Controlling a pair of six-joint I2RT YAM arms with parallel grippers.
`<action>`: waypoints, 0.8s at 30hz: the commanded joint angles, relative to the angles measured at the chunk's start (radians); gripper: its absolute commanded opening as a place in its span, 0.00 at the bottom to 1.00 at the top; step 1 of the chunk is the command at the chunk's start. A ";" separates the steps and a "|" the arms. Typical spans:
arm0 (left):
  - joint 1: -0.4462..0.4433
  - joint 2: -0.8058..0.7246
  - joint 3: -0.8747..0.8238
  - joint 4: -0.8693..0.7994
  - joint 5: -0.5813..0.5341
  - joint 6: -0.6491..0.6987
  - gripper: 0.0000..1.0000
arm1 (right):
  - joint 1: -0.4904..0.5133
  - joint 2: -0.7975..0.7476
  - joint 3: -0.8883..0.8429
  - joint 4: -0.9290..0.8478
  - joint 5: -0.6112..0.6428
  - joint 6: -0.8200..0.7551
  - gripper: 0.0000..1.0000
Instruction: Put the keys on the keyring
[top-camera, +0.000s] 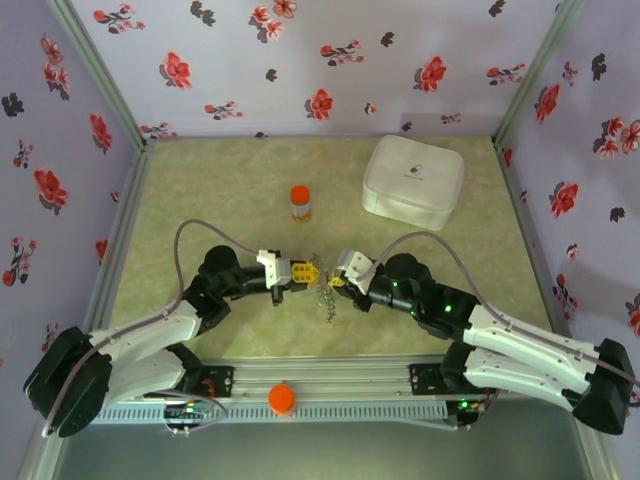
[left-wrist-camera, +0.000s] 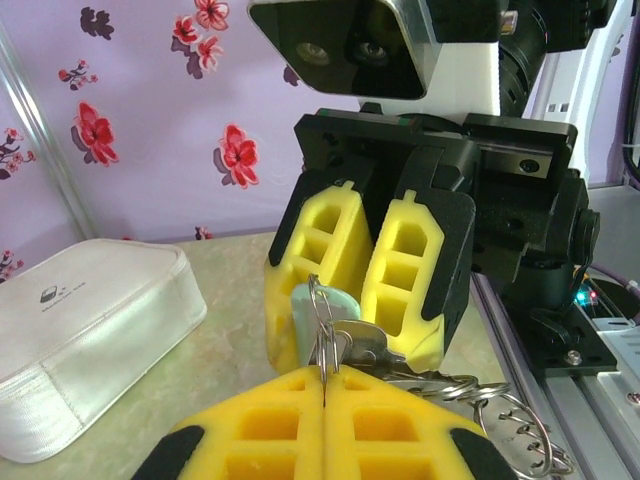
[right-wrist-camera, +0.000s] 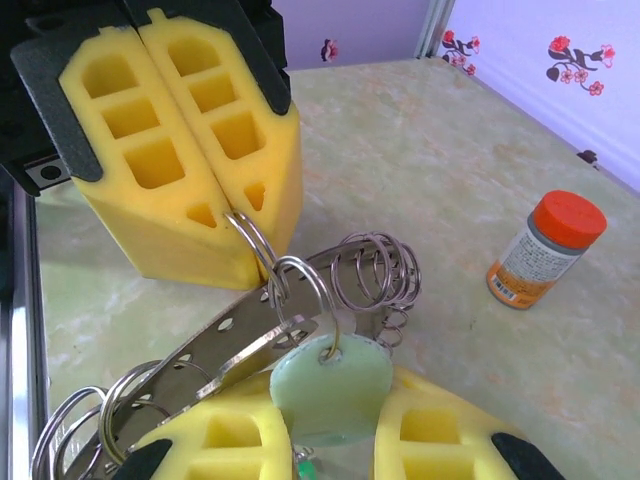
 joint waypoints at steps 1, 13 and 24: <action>-0.003 0.001 0.001 0.036 0.027 -0.004 0.00 | -0.004 -0.018 0.076 -0.031 0.070 -0.020 0.00; -0.005 -0.001 0.003 0.012 0.027 0.015 0.00 | -0.004 -0.017 0.212 -0.219 0.083 -0.013 0.00; -0.021 -0.010 0.011 -0.067 0.015 0.088 0.00 | -0.003 0.094 0.438 -0.555 0.030 0.011 0.00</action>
